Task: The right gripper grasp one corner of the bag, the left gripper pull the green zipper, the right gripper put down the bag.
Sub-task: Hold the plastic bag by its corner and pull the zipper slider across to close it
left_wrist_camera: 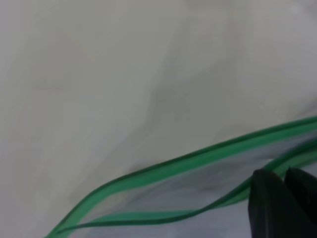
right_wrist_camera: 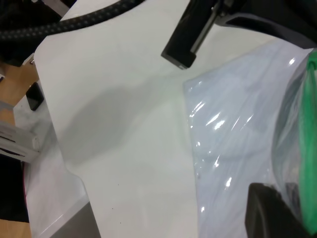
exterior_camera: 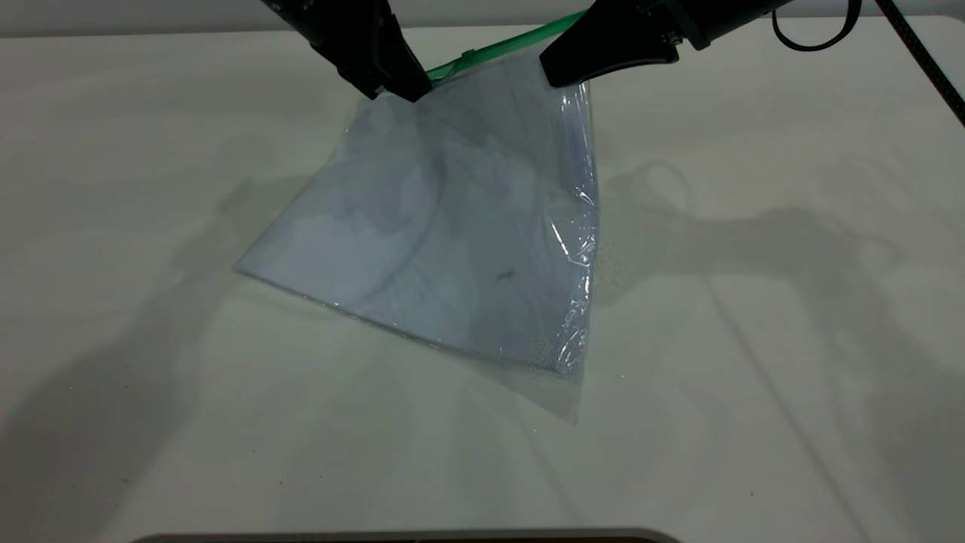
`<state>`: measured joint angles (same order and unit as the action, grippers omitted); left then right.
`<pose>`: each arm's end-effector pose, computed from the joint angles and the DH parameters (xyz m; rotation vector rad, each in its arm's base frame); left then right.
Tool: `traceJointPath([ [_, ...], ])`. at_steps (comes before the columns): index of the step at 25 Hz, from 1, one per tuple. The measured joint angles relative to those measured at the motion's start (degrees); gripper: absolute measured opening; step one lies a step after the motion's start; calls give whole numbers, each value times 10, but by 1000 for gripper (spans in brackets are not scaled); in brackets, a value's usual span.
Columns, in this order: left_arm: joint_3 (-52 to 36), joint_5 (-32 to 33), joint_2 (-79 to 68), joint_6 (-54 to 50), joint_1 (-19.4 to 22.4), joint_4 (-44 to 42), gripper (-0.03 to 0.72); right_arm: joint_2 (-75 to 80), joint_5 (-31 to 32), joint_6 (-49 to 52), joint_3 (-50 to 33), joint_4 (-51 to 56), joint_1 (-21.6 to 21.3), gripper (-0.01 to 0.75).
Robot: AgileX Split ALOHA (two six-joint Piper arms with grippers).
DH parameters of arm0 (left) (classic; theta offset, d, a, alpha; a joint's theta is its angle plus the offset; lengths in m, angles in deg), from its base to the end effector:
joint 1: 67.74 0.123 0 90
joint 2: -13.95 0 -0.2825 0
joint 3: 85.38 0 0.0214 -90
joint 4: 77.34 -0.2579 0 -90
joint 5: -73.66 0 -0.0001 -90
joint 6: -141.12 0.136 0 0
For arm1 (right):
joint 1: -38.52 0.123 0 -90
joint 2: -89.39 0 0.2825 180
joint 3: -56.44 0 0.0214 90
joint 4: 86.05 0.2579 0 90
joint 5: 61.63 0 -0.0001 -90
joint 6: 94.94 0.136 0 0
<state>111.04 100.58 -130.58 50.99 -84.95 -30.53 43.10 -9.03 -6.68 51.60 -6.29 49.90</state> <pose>0.4792 -0.1955 0.0366 1.4222 2.0592 -0.2262 0.3929 0.1876 0.0735 -0.8909 2.2298 1.1093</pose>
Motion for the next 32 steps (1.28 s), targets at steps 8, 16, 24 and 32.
traceJointPath([
  [8,0,48,8,0,0,0,103,0,0,-2,0,0,0,32],
  [16,0,126,64,1,-1,0,171,0,2,-4,1,0,0,32],
  [24,0,109,67,10,-13,0,442,0,3,-4,1,0,0,32],
  [32,0,80,55,26,-37,5,438,0,2,-5,1,0,0,32],
])
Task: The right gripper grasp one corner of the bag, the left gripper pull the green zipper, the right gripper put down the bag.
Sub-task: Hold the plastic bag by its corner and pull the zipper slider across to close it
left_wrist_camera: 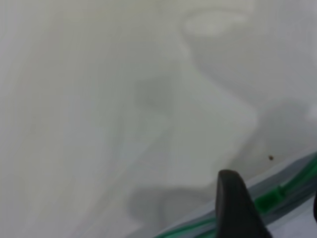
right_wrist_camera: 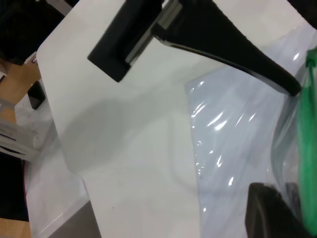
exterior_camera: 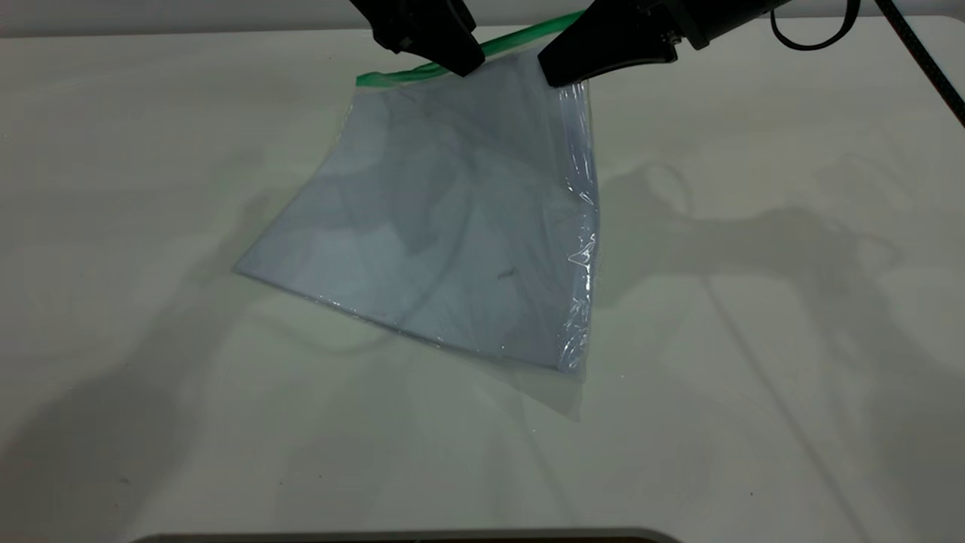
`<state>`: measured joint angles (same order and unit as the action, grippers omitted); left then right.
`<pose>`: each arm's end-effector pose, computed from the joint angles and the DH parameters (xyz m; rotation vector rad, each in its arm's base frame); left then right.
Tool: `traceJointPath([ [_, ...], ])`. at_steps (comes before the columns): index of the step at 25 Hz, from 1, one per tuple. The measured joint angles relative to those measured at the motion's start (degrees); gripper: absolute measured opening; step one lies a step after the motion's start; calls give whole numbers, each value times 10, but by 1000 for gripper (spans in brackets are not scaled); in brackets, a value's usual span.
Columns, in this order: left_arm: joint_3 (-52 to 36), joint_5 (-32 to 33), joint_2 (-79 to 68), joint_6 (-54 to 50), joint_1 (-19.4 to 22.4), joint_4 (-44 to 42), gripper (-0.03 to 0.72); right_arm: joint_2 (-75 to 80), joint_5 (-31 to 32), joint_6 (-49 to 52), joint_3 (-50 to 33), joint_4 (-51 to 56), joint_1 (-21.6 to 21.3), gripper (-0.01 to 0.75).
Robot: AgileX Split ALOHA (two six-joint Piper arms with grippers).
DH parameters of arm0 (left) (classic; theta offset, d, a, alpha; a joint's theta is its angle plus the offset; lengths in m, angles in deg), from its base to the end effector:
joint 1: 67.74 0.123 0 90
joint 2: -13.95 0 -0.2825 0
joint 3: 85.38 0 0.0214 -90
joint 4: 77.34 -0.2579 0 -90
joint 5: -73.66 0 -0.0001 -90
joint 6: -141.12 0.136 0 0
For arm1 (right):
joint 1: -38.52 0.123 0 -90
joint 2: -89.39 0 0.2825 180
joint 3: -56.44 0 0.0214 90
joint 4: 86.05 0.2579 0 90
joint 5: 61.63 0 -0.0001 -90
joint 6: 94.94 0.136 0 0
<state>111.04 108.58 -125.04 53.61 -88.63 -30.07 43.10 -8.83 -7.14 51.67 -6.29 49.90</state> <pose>0.4537 -0.2344 0.0830 1.5774 1.9121 -0.3427 0.3929 0.1879 0.0740 -0.9008 2.2219 1.1093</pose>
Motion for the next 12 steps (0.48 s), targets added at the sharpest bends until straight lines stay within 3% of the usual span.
traceJointPath([
  [9,0,-11,-16,43,0,55,345,0,0,1,0,-2,0,32],
  [12,0,-11,-16,49,0,58,279,0,0,1,0,-2,0,32],
])
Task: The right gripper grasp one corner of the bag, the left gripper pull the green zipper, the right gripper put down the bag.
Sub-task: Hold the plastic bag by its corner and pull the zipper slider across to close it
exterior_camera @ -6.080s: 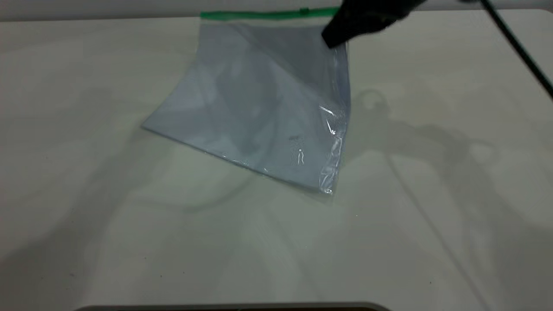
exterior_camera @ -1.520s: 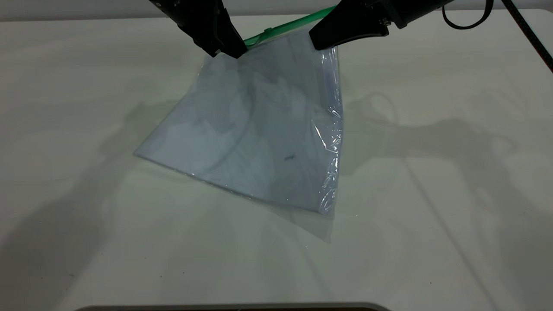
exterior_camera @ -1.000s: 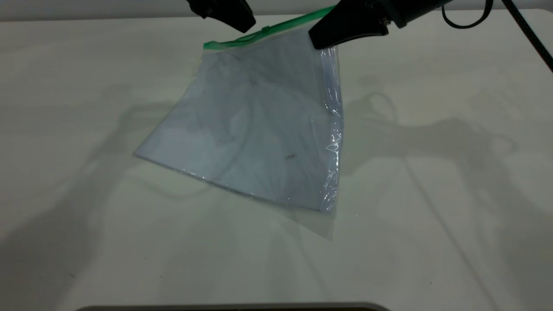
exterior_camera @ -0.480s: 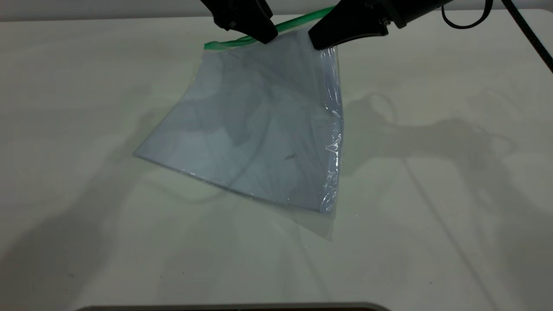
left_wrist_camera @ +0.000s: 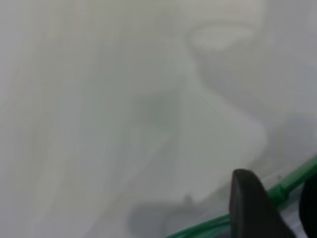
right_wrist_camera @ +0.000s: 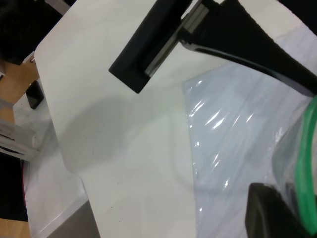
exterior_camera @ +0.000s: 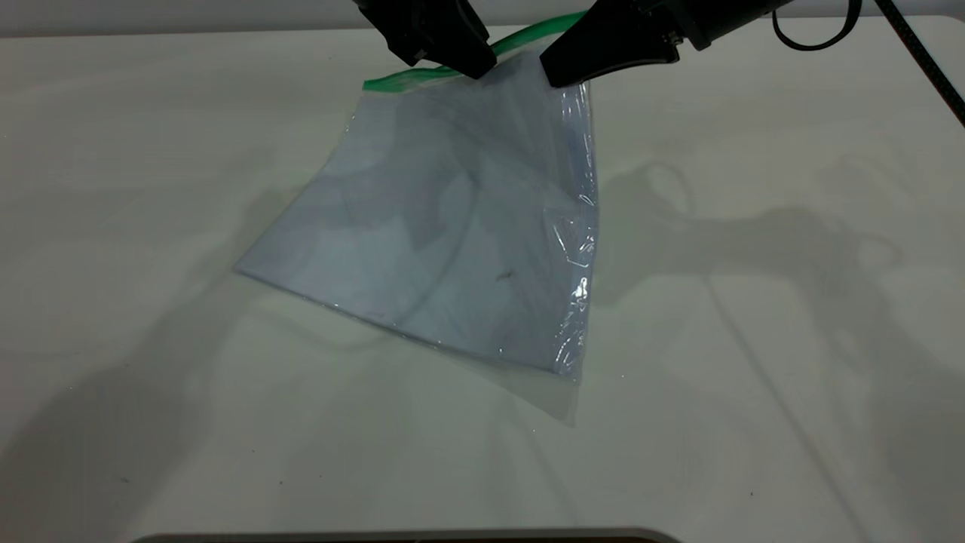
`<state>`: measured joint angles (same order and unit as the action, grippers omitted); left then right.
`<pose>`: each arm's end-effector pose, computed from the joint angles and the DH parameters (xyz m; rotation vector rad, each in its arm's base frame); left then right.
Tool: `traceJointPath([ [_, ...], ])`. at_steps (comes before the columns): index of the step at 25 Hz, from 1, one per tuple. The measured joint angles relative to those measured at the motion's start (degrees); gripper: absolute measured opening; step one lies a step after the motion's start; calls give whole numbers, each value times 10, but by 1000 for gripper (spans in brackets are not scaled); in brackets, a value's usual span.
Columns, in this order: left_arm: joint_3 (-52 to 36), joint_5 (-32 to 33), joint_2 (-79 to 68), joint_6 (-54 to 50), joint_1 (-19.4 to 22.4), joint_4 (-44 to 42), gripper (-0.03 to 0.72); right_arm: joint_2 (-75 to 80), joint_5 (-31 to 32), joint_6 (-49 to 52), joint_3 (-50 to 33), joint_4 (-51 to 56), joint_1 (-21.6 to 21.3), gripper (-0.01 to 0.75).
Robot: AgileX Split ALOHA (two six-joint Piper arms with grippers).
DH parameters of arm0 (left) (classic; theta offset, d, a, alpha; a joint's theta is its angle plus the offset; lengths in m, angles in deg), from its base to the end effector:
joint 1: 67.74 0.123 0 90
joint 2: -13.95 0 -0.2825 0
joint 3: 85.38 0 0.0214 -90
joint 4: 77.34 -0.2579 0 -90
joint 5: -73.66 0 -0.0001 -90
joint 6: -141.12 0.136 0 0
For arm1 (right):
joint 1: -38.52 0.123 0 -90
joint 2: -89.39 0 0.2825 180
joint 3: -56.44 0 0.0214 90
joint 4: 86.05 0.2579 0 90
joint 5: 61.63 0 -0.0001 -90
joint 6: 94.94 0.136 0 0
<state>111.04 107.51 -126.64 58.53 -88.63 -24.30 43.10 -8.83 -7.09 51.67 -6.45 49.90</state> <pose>0.4562 -0.2390 0.0741 1.5485 1.8900 -0.3705 0.3927 0.1878 0.0738 -0.9033 2.2231 1.1086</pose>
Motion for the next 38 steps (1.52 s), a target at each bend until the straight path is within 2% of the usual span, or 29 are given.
traceJointPath([
  [6,0,1,0,3,0,0,101,0,0,0,0,1,0,32],
  [9,0,0,-1,5,0,0,53,0,0,0,0,1,0,32],
  [20,0,-18,-3,5,4,-11,49,-1,-5,0,0,5,-3,32],
  [38,0,-52,-54,5,59,-7,52,-43,22,0,0,-8,-14,32],
])
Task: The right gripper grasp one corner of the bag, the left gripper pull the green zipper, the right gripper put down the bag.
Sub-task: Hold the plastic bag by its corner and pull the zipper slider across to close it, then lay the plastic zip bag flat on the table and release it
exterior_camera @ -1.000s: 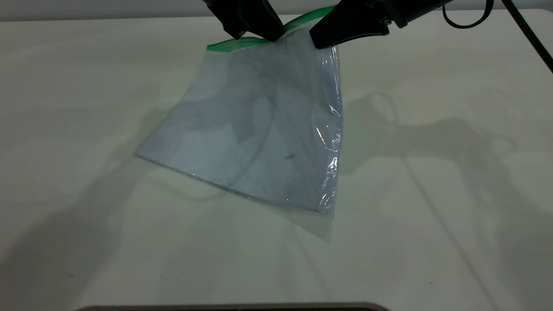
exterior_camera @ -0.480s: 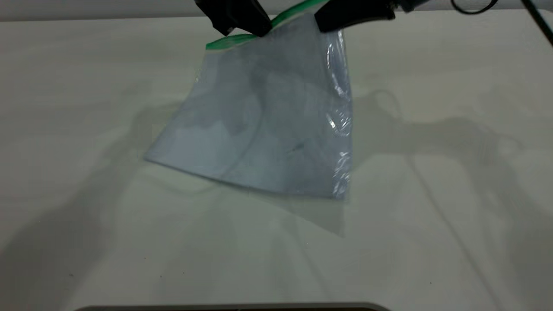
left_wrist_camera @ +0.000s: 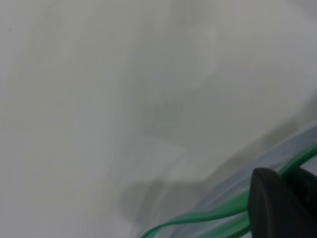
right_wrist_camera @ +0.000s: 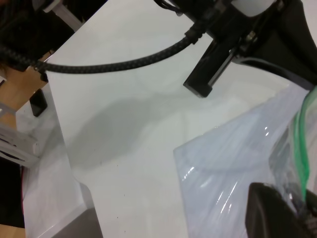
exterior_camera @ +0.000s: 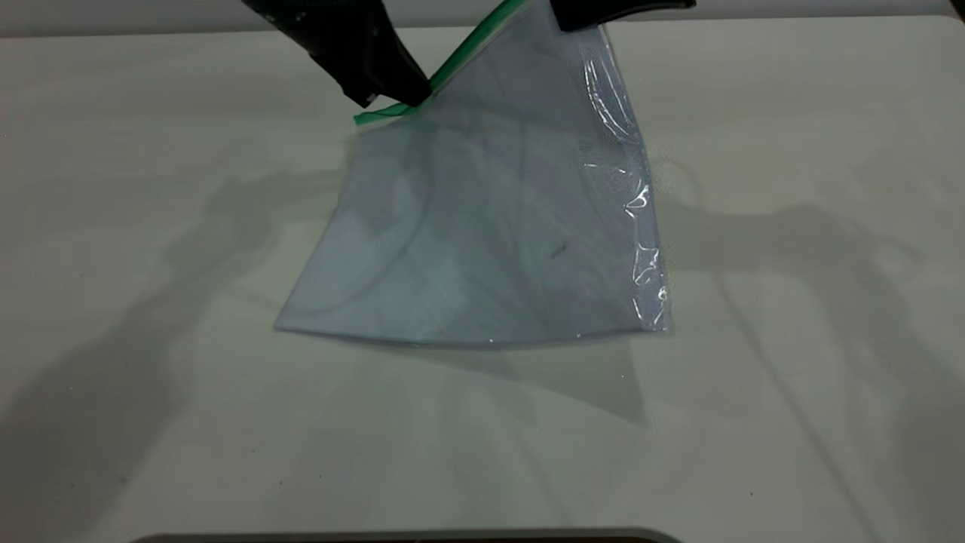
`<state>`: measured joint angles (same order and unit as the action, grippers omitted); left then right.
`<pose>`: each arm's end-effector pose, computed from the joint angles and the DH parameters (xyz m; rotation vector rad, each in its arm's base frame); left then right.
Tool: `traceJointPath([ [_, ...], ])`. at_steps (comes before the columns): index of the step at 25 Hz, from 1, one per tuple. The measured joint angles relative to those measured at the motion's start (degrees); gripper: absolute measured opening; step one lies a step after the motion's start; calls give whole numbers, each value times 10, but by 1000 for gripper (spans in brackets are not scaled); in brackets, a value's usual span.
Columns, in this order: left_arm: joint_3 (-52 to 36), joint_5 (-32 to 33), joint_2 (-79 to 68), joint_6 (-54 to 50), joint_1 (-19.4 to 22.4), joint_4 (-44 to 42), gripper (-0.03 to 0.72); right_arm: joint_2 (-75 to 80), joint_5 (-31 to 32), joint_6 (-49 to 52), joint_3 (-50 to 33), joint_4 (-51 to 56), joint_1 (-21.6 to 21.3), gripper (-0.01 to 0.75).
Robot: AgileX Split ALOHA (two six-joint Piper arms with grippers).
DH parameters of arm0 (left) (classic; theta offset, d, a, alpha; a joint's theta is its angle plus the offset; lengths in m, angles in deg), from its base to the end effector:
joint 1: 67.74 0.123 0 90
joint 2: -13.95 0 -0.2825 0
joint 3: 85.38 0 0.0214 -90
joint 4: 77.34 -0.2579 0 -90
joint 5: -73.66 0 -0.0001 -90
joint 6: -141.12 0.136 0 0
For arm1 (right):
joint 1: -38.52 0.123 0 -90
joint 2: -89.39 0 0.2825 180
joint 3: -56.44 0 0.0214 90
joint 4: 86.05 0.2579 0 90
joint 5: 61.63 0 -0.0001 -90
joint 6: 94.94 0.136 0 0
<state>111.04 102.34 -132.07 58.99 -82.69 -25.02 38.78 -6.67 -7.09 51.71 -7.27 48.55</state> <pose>0.4823 -0.1823 0.0262 1.4409 2.0336 -0.2595 0.3948 0.1808 0.1073 -0.9287 2.1463 1.0993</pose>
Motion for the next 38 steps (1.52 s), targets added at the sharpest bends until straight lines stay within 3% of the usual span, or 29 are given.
traceJointPath([
  [23,0,-3,-38,0,98,-12,61,0,11,-1,0,5,0,32],
  [31,0,-9,-40,-2,106,-17,72,0,14,-4,0,5,0,32],
  [35,0,-10,-28,-30,106,-19,133,0,12,-4,0,5,0,32],
  [38,0,-3,8,-68,107,-20,248,0,-4,-4,0,2,0,32],
])
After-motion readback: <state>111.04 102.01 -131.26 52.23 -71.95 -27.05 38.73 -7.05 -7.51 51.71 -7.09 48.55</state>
